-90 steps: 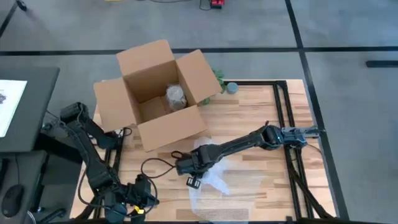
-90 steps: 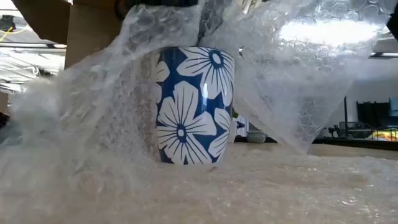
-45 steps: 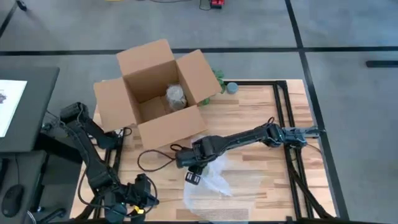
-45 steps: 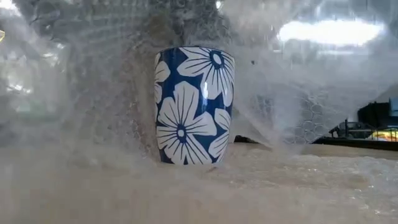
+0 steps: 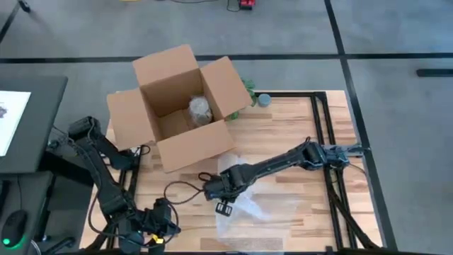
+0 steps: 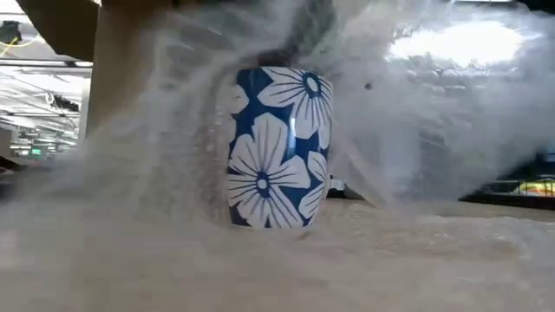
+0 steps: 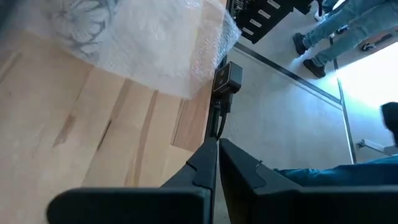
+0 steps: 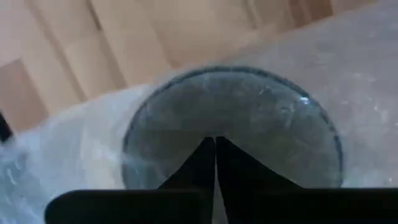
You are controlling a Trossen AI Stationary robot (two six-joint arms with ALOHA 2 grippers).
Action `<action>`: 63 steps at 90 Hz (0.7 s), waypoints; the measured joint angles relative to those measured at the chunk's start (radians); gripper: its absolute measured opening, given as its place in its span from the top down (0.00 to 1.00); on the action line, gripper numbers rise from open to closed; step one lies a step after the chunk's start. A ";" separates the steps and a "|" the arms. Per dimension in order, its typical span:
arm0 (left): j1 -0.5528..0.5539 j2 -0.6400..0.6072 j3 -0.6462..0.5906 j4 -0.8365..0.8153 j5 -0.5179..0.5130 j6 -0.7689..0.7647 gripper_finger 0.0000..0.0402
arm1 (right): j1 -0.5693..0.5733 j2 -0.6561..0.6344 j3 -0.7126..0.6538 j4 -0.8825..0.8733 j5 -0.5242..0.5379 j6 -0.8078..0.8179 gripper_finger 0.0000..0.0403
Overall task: Wrap mug
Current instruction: Wrap the blue mug with the bubble wrap
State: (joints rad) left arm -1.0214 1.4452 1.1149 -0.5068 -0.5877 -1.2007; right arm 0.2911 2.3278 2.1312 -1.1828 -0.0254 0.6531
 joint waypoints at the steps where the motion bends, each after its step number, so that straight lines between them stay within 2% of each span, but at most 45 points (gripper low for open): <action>1: 0.000 0.000 0.000 0.000 0.000 0.000 1.00 | -0.001 -0.001 -0.005 0.003 -0.002 0.000 0.99; 15: 0.000 0.000 0.000 0.000 0.000 0.000 1.00 | -0.014 -0.003 -0.061 0.083 -0.031 -0.003 1.00; 31: 0.000 0.000 0.000 0.001 0.000 0.000 1.00 | -0.021 -0.002 -0.042 0.059 -0.035 0.003 0.98; 63: 0.000 0.000 0.000 0.000 0.000 -0.006 1.00 | -0.027 -0.003 0.091 -0.042 -0.029 -0.006 0.74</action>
State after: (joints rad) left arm -1.0210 1.4452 1.1149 -0.5068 -0.5880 -1.2072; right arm 0.2646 2.3249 2.2220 -1.2248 -0.0547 0.6472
